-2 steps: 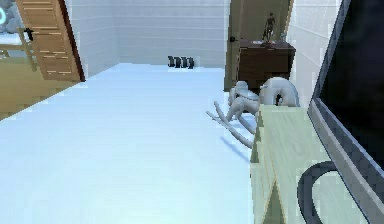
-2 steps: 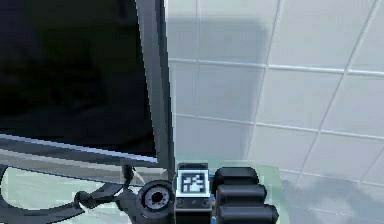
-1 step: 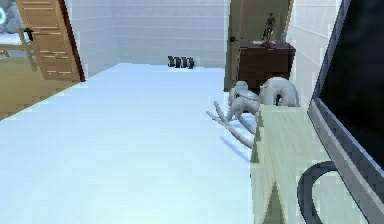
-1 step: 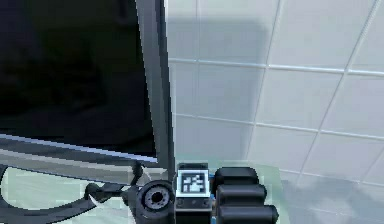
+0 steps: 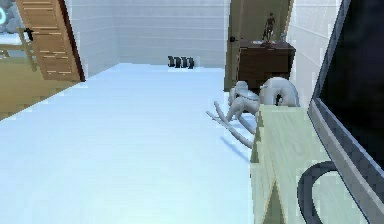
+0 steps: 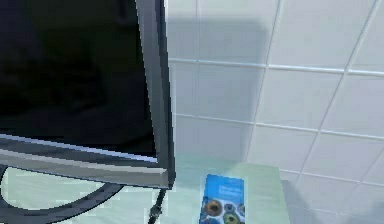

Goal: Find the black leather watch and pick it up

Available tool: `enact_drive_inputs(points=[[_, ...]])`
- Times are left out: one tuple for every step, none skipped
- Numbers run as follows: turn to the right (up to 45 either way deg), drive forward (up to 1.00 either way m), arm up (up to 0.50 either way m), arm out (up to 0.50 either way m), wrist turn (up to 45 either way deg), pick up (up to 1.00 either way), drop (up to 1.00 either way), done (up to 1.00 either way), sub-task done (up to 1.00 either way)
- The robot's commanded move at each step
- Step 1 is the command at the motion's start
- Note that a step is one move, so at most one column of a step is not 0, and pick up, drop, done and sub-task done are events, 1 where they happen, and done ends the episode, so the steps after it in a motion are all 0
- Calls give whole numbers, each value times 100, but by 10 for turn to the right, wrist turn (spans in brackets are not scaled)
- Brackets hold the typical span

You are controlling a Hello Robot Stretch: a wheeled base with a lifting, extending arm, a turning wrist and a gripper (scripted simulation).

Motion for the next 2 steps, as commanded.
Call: enact_drive_inputs(points=[[0,0,0,0,0,100,0,0,0],[0,0,10,0,0,0,0,0,0]])
